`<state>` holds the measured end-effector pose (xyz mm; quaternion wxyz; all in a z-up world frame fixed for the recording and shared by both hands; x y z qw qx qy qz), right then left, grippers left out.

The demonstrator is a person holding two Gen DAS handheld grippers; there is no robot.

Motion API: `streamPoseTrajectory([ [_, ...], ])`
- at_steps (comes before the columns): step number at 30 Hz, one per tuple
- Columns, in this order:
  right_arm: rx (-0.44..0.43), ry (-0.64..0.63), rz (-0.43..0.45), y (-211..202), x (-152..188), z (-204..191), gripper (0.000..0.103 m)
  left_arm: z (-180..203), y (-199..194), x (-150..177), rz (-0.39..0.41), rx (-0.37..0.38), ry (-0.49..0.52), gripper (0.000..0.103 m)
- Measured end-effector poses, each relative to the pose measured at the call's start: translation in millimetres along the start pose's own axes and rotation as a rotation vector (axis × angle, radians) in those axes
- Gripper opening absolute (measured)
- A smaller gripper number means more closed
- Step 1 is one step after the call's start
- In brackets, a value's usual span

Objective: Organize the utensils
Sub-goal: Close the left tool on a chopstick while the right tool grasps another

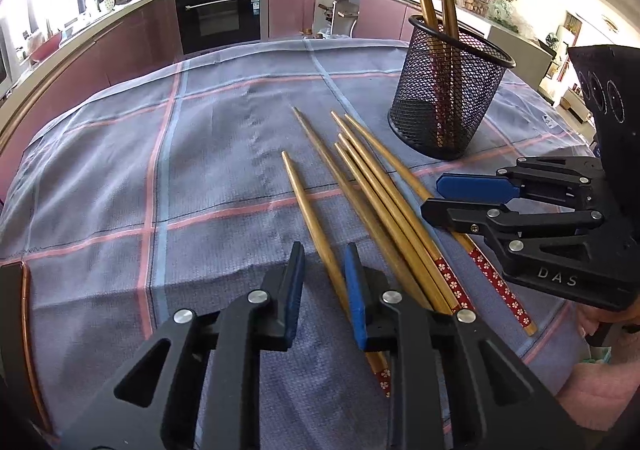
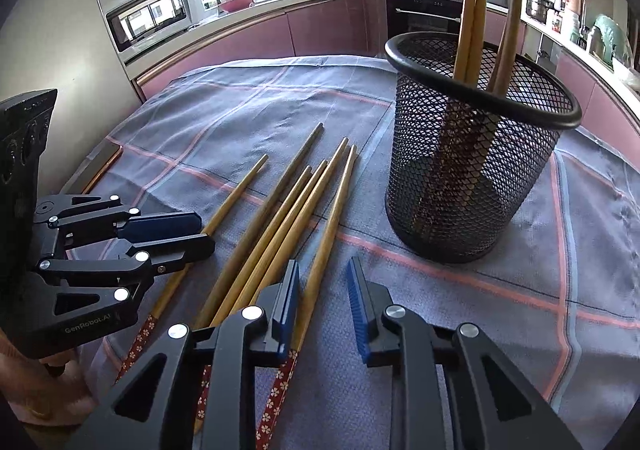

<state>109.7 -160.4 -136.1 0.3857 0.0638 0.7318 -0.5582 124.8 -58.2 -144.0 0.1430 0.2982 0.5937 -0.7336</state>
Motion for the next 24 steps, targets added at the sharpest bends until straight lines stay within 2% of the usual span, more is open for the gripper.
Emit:
streamPoseTrajectory([
  [3, 0.003, 0.006, 0.005, 1, -1, 1, 0.022, 0, 1, -1, 0.003, -0.005, -0.006, 0.019],
  [8, -0.006, 0.044, 0.013, 0, 1, 8, 0.01, -4, 1, -2, 0.007, -0.008, -0.037, 0.012],
  [12, -0.022, 0.081, 0.024, -2, 3, 13, 0.006, -8, -2, -3, 0.017, -0.008, -0.069, 0.009],
  [19, -0.087, 0.077, 0.079, -19, 2, 11, 0.006, -6, -14, -3, 0.041, 0.05, -0.066, 0.008],
  [24, -0.115, 0.021, 0.05, -16, 2, -1, 0.006, 5, -11, -1, 0.028, 0.075, -0.025, 0.008],
])
Point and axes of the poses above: each gripper's, at about its wrist camera, not at the fingertips, and y roughly the way its jaws point, z to its right, x to its underside, the point moved 4 cm from there along y, roughly the way its jaws point, and after that the axes turned 5 degrees about -y, right-handed, at the moved point
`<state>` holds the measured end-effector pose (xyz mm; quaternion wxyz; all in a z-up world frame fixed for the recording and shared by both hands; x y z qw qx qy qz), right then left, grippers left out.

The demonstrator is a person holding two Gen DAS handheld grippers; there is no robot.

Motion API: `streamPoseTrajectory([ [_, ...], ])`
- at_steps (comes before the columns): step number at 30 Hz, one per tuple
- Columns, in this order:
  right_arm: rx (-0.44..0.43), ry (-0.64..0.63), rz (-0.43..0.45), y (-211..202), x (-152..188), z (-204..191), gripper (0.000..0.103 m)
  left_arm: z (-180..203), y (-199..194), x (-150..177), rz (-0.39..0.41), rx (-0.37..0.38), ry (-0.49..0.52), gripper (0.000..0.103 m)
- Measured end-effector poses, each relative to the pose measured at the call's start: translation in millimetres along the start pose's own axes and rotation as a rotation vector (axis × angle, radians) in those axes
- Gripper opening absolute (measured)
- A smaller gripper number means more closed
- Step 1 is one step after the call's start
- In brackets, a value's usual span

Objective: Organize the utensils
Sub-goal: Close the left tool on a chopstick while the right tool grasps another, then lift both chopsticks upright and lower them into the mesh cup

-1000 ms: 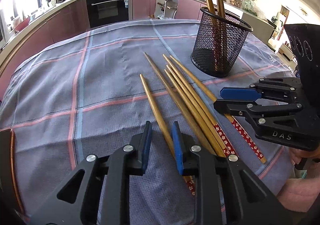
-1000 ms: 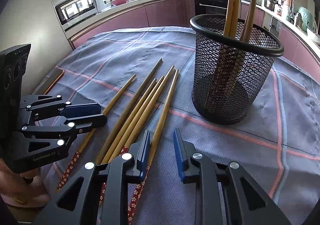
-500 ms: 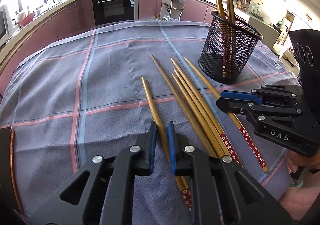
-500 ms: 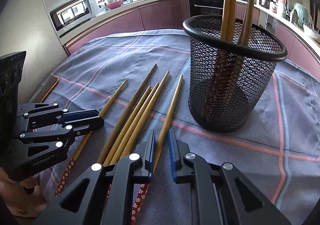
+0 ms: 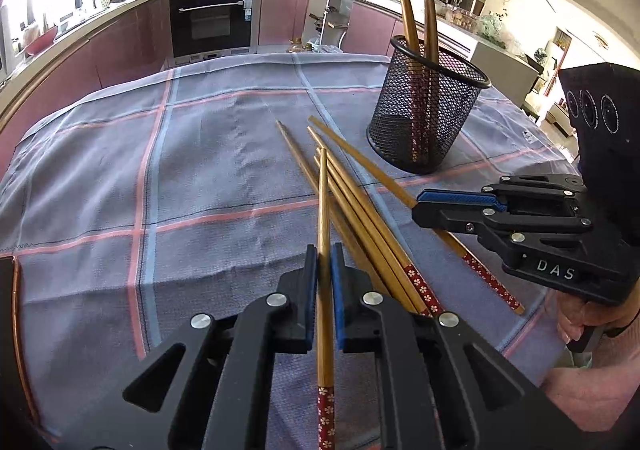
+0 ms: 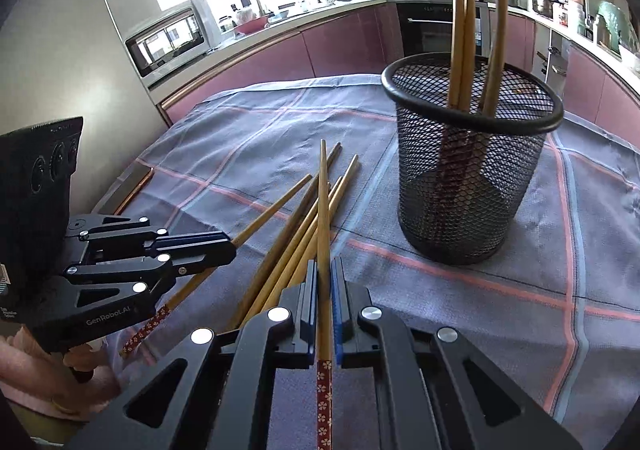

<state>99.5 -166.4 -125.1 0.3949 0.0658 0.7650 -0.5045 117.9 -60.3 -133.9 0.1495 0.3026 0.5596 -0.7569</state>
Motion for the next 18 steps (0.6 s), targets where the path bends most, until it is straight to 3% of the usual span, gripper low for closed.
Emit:
streamPoseTrajectory([
  [9, 0.006, -0.017, -0.056, 11, 2, 3, 0.008, -2, 14, 2, -0.049, 0.004, 0.023, 0.008],
  [18, 0.005, -0.026, -0.012, 7, -7, 3, 0.006, 1, 12, -8, -0.037, 0.012, 0.021, 0.007],
])
Point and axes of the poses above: each gripper's, at about its wrist camera, not at the fingertips, and y roughly the way its jaws point, z to its right, x to its underside, the point moved 4 cm from there along y, roughly the way its jaws point, and after that the axes turned 5 degrees about -y, right-handed, at the moved point
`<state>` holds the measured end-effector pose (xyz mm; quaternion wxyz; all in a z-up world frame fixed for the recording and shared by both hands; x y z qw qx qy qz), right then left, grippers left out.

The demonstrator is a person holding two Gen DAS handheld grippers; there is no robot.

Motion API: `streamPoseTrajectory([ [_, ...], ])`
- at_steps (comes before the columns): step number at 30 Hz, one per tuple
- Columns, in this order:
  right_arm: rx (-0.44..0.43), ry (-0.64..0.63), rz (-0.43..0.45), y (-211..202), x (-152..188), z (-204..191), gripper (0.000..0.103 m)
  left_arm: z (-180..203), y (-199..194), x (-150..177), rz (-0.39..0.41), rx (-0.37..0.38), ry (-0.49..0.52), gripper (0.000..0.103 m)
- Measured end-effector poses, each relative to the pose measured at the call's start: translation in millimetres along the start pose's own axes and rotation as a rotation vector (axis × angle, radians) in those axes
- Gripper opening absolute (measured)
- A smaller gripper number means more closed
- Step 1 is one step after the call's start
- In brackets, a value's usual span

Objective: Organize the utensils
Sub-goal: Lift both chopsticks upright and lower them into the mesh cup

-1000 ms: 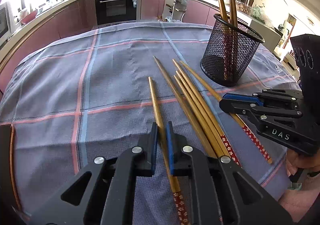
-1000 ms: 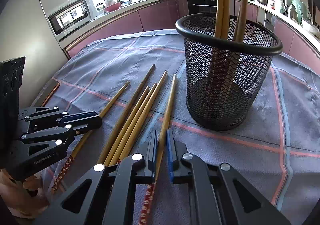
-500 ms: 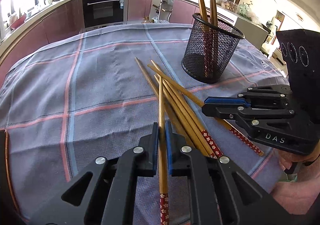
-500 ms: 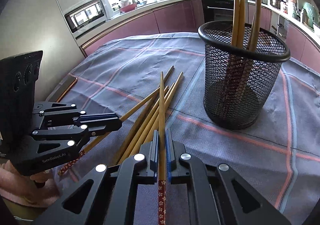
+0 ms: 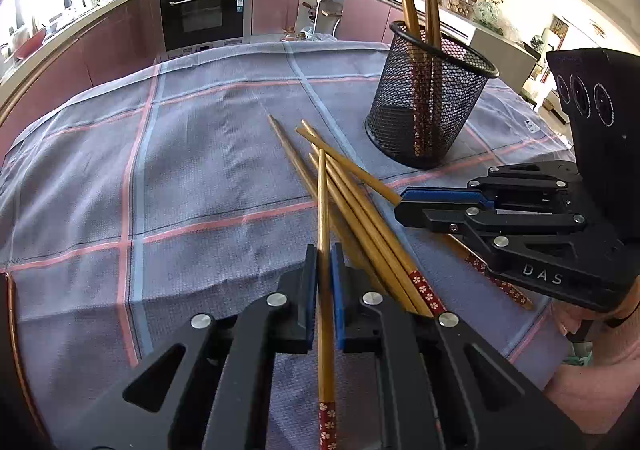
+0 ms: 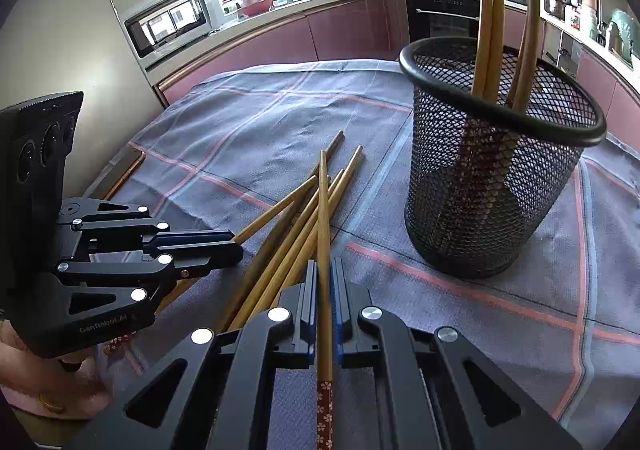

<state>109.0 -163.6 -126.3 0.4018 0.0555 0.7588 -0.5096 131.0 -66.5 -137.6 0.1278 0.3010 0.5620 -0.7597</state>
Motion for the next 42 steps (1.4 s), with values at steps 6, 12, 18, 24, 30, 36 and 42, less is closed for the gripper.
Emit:
streamPoseTrajectory([
  [6, 0.005, 0.017, 0.107, -37, -8, 8, 0.006, 6, -29, -18, 0.068, 0.067, 0.002, 0.007],
  [12, 0.02, 0.046, 0.217, -75, -20, 23, 0.006, 16, -66, -39, 0.145, 0.141, 0.016, 0.007],
  [18, 0.035, 0.063, 0.3, -100, -32, 36, 0.006, 24, -96, -58, 0.218, 0.201, 0.024, 0.008],
  [24, 0.045, 0.052, 0.365, -121, -49, 44, 0.006, 34, -121, -82, 0.305, 0.238, 0.031, 0.007],
  [30, 0.053, 0.034, 0.42, -145, -71, 48, 0.006, 45, -138, -115, 0.386, 0.265, 0.027, 0.007],
  [36, 0.079, 0.027, 0.47, -163, -91, 60, 0.006, 62, -148, -144, 0.449, 0.278, 0.036, 0.007],
  [42, 0.097, 0.044, 0.497, -165, -104, 75, 0.006, 76, -141, -163, 0.458, 0.246, 0.053, 0.007],
])
Point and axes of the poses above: each gripper's, at about its wrist camera, not at the fingertips, and y roughly the way its jaws point, z to its right, x to its underside, the point moved 4 cm from there along y, roughly the way its jaws point, and after that the axes turned 5 degrees about -y, right-handed, at the moved point
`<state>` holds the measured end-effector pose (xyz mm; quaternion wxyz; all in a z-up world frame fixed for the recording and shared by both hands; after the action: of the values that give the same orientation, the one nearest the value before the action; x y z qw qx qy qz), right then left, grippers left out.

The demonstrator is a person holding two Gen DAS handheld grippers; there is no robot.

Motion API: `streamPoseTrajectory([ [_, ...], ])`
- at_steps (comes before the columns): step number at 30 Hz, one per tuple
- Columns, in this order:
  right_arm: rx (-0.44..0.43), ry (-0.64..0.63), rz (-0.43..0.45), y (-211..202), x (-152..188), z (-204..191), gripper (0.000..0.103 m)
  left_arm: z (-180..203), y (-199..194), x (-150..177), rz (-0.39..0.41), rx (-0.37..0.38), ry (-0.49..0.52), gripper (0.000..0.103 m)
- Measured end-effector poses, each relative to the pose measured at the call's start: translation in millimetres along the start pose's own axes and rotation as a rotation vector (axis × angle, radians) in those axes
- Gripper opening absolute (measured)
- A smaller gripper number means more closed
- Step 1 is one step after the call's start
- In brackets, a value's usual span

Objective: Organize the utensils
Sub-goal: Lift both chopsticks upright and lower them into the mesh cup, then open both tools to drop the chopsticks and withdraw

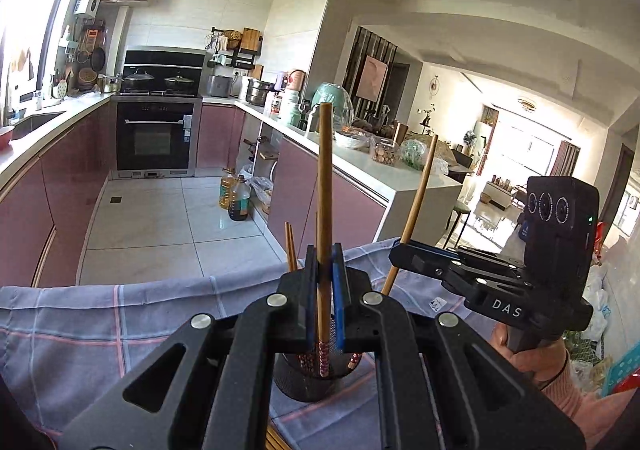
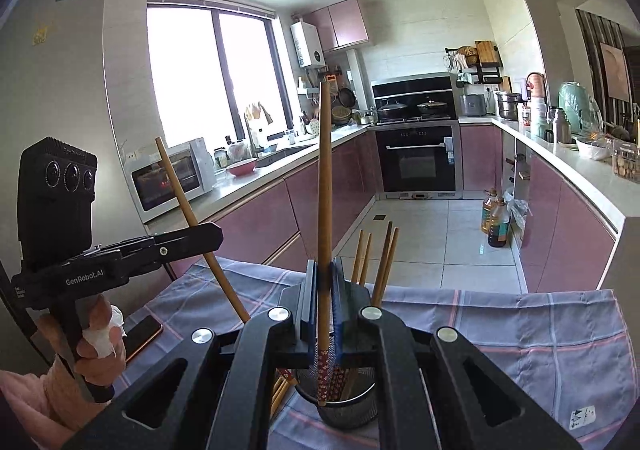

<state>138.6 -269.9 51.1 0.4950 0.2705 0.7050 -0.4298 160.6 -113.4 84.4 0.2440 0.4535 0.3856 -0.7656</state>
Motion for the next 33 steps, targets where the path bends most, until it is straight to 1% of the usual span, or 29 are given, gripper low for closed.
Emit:
streamPoseTrajectory([
  [3, 0.001, 0.01, 0.0, 7, 0, 4, 0.006, 0, 13, 1, -0.016, -0.031, 0.015, 0.007],
  [7, 0.015, 0.01, -0.026, 20, 6, 8, 0.006, -1, 32, 6, -0.055, -0.047, 0.019, 0.007],
  [11, 0.006, 0.012, -0.094, 35, 21, 7, 0.006, -1, 47, 15, -0.117, -0.049, 0.032, 0.007],
  [14, -0.004, 0.013, -0.154, 44, 35, 5, 0.006, 1, 56, 27, -0.166, -0.031, 0.042, 0.007],
  [17, -0.01, 0.022, -0.214, 55, 45, 6, 0.006, 0, 66, 36, -0.217, -0.039, 0.064, 0.007],
  [22, -0.003, 0.037, -0.271, 71, 55, 7, 0.006, -8, 83, 48, -0.292, -0.046, 0.055, 0.007],
  [27, 0.015, 0.05, -0.281, 78, 56, 10, 0.007, -20, 93, 47, -0.308, -0.055, 0.036, 0.008],
  [33, 0.024, 0.056, -0.277, 80, 55, 14, 0.007, -25, 99, 43, -0.305, -0.061, 0.033, 0.008],
])
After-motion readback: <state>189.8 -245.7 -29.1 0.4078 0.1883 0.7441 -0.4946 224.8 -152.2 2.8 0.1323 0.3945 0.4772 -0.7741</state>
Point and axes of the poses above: each gripper's, at about its wrist camera, not at the fingertips, and y roughly the way its jaws point, z to its right, x to its underside, the point moved 4 cm from there along y, roughly the way its jaws point, and after that the axes turned 5 degrees about -y, right-handed, at the moved point
